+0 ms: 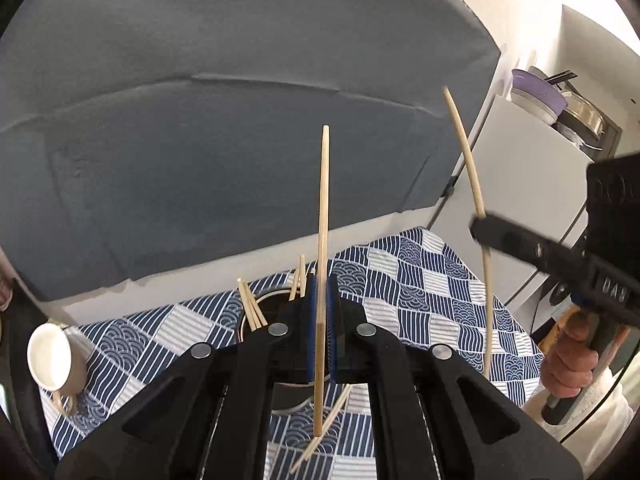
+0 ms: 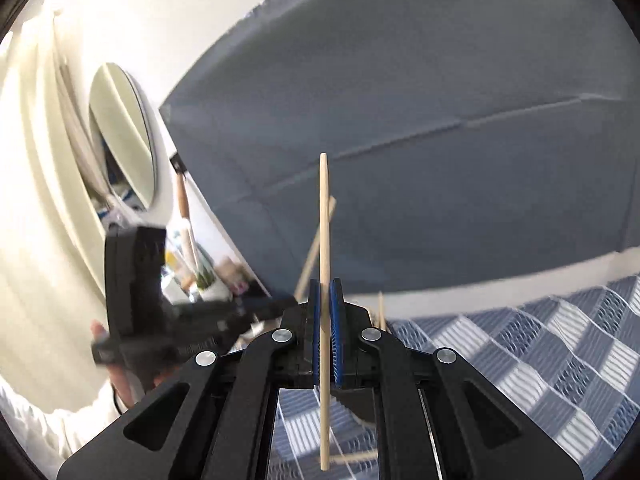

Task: Organize utensils
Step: 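Raise both held skewers upright over the black cup's opening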

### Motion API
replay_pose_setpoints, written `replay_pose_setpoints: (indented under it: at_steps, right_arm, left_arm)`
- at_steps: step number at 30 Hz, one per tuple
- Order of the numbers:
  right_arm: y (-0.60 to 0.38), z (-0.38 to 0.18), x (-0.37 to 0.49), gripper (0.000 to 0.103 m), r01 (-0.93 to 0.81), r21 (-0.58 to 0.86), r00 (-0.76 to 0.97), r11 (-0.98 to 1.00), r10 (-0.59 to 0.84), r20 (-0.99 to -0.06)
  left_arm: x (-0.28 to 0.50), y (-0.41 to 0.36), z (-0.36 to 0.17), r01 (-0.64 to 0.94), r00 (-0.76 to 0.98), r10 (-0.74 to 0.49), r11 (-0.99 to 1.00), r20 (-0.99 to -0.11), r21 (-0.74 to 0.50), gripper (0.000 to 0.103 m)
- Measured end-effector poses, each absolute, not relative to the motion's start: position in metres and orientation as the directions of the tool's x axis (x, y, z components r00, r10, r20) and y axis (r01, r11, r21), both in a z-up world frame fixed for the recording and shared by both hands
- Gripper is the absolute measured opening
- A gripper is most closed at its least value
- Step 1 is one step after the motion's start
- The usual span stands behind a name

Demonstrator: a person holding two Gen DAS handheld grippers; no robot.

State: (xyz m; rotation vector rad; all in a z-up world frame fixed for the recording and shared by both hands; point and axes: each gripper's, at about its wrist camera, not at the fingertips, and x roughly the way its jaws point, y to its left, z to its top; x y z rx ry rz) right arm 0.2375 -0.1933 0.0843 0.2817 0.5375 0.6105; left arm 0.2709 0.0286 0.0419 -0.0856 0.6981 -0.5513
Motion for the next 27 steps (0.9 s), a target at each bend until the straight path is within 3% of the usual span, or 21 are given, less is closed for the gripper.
replay_pose_setpoints:
  at_steps: [6,15,27]
  right_arm:
    - [-0.18,0.081,0.267,0.005,-0.526,0.435,0.689,0.731,0.666,-0.286]
    - [-0.175,0.044,0.309,0.005,-0.567,0.488,0.667,0.663,0.717,-0.2]
    - [-0.168,-0.009,0.331,0.005,-0.57,0.502,0.627,0.65,0.739,-0.246]
  left_arm:
    - [0.283,0.036,0.025,0.455,0.646,-0.552,0.833,-0.527,-0.314,0.005]
    - [0.296,0.033,-0.002,0.471,0.674,-0.585,0.811,-0.452,-0.347,0.005]
    - [0.299,0.034,-0.033,0.432,0.711,-0.586,0.8,-0.389,-0.416,0.005]
